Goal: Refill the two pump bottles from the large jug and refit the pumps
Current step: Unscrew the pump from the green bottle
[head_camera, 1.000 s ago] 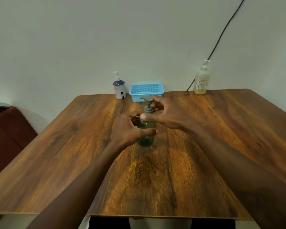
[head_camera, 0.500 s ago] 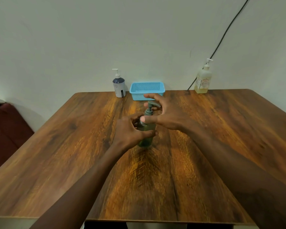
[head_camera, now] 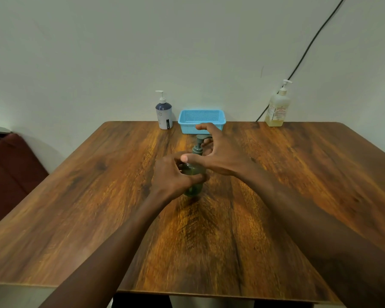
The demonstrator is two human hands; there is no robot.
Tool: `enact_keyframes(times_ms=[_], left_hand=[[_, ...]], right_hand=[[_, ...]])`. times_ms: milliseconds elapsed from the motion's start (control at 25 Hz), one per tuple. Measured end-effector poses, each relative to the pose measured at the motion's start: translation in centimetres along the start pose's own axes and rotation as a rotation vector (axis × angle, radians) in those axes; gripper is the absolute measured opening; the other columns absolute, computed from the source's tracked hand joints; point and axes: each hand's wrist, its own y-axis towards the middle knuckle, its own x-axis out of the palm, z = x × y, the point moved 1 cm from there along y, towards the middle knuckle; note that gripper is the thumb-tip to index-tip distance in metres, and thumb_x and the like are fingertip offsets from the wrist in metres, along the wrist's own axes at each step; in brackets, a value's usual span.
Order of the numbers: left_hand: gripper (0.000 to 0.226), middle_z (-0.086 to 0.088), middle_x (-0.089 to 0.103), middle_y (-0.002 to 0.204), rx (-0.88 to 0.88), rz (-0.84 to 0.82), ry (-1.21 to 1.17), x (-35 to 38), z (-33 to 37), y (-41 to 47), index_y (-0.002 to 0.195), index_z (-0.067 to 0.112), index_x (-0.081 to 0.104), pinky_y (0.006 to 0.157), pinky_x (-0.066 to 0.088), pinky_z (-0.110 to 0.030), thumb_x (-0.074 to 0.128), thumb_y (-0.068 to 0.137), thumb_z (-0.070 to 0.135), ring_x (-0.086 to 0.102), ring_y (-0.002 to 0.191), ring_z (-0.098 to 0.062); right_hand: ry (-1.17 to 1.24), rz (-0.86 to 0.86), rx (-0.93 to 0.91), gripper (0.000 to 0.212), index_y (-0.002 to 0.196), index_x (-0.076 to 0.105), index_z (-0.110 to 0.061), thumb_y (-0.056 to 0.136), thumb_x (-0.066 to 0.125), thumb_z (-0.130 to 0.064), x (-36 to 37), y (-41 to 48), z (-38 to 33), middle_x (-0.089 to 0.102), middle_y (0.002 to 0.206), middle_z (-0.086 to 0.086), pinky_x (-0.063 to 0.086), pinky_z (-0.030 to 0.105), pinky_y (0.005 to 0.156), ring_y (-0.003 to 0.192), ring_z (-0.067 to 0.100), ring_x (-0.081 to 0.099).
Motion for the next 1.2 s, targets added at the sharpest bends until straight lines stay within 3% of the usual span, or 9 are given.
enact_keyframes(times_ms=[80, 160, 240, 400, 680, 920, 1080, 1200], left_hand=[[0.063, 0.013, 0.072, 0.106, -0.014, 0.018, 0.03, 0.3, 0.0, -0.1, 0.123, 0.023, 0.07, 0.076, 0.055, -0.013, 0.092, 0.066, 0.04, 0.069, 0.095, -0.002], [0.067, 0.014, 0.073, 0.109, -0.011, -0.009, 0.056, 0.4, 0.0, 0.0, 0.126, 0.025, 0.069, 0.079, 0.057, -0.017, 0.09, 0.066, 0.045, 0.069, 0.097, -0.001], [0.071, 0.012, 0.073, 0.113, -0.017, -0.051, 0.053, 0.2, -0.1, 0.3, 0.132, 0.025, 0.066, 0.082, 0.057, -0.019, 0.09, 0.068, 0.045, 0.068, 0.1, -0.001], [0.075, 0.016, 0.061, 0.117, -0.054, -0.111, 0.081, -0.2, -0.9, 0.3, 0.138, 0.024, 0.06, 0.076, 0.045, -0.012, 0.091, 0.072, 0.04, 0.059, 0.102, -0.003], [0.077, 0.009, 0.065, 0.124, -0.134, -0.11, 0.075, -0.7, -2.8, -0.5, 0.137, 0.024, 0.062, 0.079, 0.047, -0.017, 0.091, 0.069, 0.047, 0.062, 0.109, -0.008], [0.08, 0.003, 0.066, 0.128, -0.169, -0.066, 0.089, -1.5, -3.2, -1.2, 0.138, 0.018, 0.06, 0.08, 0.047, -0.019, 0.09, 0.07, 0.046, 0.061, 0.11, -0.012], [0.086, 0.001, 0.064, 0.135, -0.16, -0.073, 0.111, -1.9, -3.2, -1.5, 0.142, 0.019, 0.056, 0.086, 0.048, -0.025, 0.089, 0.069, 0.05, 0.059, 0.114, -0.014], [0.09, 0.0, 0.06, 0.139, -0.153, -0.098, 0.097, -1.7, -3.1, -1.8, 0.146, 0.021, 0.051, 0.083, 0.043, -0.017, 0.091, 0.069, 0.047, 0.055, 0.116, -0.011]], right_hand=[[-0.067, 0.141, -0.028, 0.068, 0.116, 0.06, -0.021, 0.068, 0.084, -0.063, 0.1, 0.0, -0.2, 0.061, 0.093, -0.016, 0.056, 0.019, 0.068, 0.079, 0.003, 0.064], [-0.021, 0.145, -0.055, 0.051, 0.106, 0.066, -0.019, 0.071, 0.088, -0.048, 0.0, 0.1, 0.0, 0.066, 0.09, -0.009, 0.061, 0.028, 0.07, 0.077, 0.006, 0.066], [0.067, 0.071, -0.048, 0.051, 0.118, 0.063, -0.024, 0.074, 0.088, -0.028, -0.4, 0.1, 0.1, 0.07, 0.1, -0.005, 0.063, 0.032, 0.079, 0.088, 0.008, 0.07], [0.315, 0.014, -0.09, 0.062, 0.133, 0.058, -0.023, 0.08, 0.08, -0.001, -1.6, -0.4, -0.4, 0.073, 0.116, 0.0, 0.06, 0.024, 0.088, 0.108, 0.004, 0.07], [0.391, 0.293, -0.173, 0.047, 0.121, 0.07, -0.013, 0.078, 0.086, -0.011, -4.9, -1.1, -0.5, 0.075, 0.113, 0.001, 0.06, 0.025, 0.085, 0.103, 0.009, 0.073], [0.507, 0.419, -0.107, 0.044, 0.117, 0.07, -0.013, 0.077, 0.089, -0.015, -5.0, -1.9, 1.1, 0.072, 0.113, 0.009, 0.063, 0.029, 0.077, 0.104, 0.018, 0.074], [0.261, 0.346, 0.021, 0.039, 0.107, 0.076, -0.017, 0.071, 0.092, -0.019, -3.0, -2.5, 3.0, 0.073, 0.099, 0.002, 0.058, 0.018, 0.069, 0.087, 0.011, 0.071], [0.217, 0.22, 0.168, 0.019, 0.093, 0.078, -0.021, 0.076, 0.086, -0.016, 0.1, -3.2, 4.8, 0.076, 0.085, 0.002, 0.065, 0.038, 0.074, 0.078, 0.02, 0.074]])
